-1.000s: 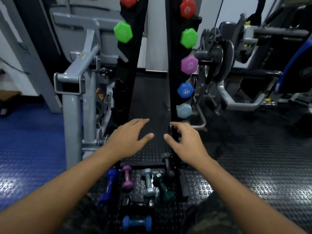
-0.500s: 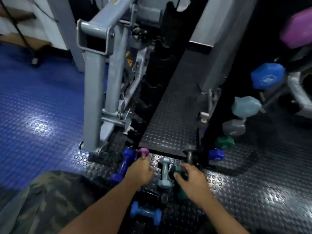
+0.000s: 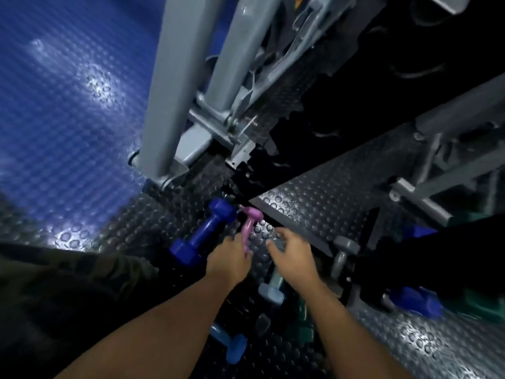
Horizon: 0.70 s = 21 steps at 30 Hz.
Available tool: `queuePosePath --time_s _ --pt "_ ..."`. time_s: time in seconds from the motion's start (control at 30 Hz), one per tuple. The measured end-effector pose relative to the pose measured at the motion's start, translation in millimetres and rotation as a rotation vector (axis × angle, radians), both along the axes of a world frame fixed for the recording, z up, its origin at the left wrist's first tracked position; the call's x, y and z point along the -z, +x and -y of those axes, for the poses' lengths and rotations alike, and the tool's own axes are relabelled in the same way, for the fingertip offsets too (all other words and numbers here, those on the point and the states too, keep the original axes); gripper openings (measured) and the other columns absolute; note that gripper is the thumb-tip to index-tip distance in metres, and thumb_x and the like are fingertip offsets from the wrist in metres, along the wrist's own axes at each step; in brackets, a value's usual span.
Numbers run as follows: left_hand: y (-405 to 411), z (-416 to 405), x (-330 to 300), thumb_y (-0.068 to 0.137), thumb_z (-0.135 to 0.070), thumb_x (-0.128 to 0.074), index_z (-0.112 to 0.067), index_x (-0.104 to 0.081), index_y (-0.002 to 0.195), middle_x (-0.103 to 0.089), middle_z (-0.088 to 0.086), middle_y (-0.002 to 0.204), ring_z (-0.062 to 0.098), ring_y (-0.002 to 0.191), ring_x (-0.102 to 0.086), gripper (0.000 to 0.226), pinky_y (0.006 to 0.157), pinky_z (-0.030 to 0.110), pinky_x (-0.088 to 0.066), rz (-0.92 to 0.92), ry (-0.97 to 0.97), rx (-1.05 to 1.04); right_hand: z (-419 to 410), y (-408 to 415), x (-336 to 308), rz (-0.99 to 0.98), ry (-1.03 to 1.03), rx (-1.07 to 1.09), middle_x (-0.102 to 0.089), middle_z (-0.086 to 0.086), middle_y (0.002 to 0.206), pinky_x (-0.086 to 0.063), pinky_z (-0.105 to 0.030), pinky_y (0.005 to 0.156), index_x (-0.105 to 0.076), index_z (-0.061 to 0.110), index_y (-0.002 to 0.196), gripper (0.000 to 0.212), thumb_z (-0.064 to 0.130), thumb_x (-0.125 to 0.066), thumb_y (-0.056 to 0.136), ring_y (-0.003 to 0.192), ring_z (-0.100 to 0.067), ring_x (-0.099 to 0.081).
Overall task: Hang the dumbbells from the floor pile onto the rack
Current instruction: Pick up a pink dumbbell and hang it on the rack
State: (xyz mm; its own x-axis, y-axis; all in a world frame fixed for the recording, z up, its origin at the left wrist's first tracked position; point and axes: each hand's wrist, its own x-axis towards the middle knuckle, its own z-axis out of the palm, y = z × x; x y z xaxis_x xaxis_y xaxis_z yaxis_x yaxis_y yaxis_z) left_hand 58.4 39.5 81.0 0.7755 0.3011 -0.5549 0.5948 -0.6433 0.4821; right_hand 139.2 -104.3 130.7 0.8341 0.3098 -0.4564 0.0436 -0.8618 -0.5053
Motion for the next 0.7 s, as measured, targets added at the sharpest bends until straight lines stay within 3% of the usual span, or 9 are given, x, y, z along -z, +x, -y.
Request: queuePosePath --time_s 0.13,0.23,0.33,0.43,0.53,0.63,0.7 --pt "8.5 1.3 32.4 0.105 -0.046 -0.05 -0.018 -0.049 0.13 -0.057 0.011 0.121 0.029 0.102 -0.067 0.038 0.079 0.041 -0.053 -0.051 -0.017 -0.042 -27.6 18.3 38.8 -0.023 0.019 -0.022 -0.072 0.0 0.103 -0.058 -0.038 0.082 -0.066 0.022 0.13 0.04 0.041 -0.065 0.095 0.09 -0.019 -0.07" --pt "14.5 1.1 55.5 0.103 -0.049 -0.051 -0.015 -0.044 0.136 -0.053 0.019 0.13 0.038 0.111 -0.064 0.048 0.086 0.045 -0.052 -0.127 -0.032 -0.072 -44.8 37.8 64.1 -0.025 -0.004 -0.042 -0.069 0.004 0.079 -0.055 -0.034 0.06 -0.069 0.025 0.126 0.033 0.033 -0.065 0.094 0.064 -0.019 -0.067" --pt "20.9 -1.6 77.8 0.1 -0.055 -0.054 -0.016 -0.042 0.14 -0.062 0.02 0.126 0.04 0.111 -0.065 0.058 0.087 0.045 -0.052 -0.166 -0.094 -0.144 -58.7 57.1 86.5 -0.072 -0.052 0.012 -0.07 0.003 0.083 -0.053 -0.032 0.055 -0.068 0.027 0.127 0.031 0.034 -0.064 0.098 0.062 -0.018 -0.068" --pt "26.3 -5.5 95.0 0.1 -0.057 -0.053 -0.021 -0.033 0.156 -0.067 0.017 0.127 0.04 0.113 -0.065 0.07 0.092 0.042 -0.052 -0.186 -0.205 -0.248 -72.3 70.4 109.9 -0.088 -0.111 0.124 -0.068 0.003 0.086 -0.055 -0.03 0.062 -0.069 0.023 0.116 0.018 0.031 -0.065 0.1 0.069 -0.016 -0.068" --pt "30.7 -4.9 109.5 0.098 -0.058 -0.052 -0.024 -0.036 0.154 -0.07 0.012 0.117 0.035 0.102 -0.068 0.067 0.089 0.043 -0.056 -0.188 -0.26 -0.29 -85.7 78.3 129.4 -0.038 -0.166 0.142 -0.071 -0.005 0.101 -0.062 -0.038 0.074 -0.07 0.024 0.106 0.011 0.029 -0.067 0.096 0.08 -0.023 -0.071" --pt "35.5 -3.5 123.1 0.101 -0.059 -0.049 -0.016 -0.043 0.143 -0.069 0.013 0.113 0.035 0.1 -0.069 0.061 0.082 0.041 -0.055 -0.211 -0.23 -0.25 -93.3 82.8 144.9 -0.068 -0.166 0.034 -0.062 -0.009 0.129 -0.055 -0.033 0.089 -0.067 0.023 0.125 0.03 0.026 -0.072 0.095 0.1 -0.03 -0.069" --pt "38.0 -1.7 129.6 0.101 -0.058 -0.051 -0.013 -0.049 0.133 -0.069 0.013 0.111 0.033 0.098 -0.069 0.055 0.082 0.04 -0.057 -0.223 -0.251 -0.257 -93.0 85.3 153.6 -0.119 -0.171 -0.028 -0.05 -0.009 0.144 -0.054 -0.039 0.102 -0.065 0.027 0.134 0.041 0.024 -0.075 0.094 0.108 -0.031 -0.068"
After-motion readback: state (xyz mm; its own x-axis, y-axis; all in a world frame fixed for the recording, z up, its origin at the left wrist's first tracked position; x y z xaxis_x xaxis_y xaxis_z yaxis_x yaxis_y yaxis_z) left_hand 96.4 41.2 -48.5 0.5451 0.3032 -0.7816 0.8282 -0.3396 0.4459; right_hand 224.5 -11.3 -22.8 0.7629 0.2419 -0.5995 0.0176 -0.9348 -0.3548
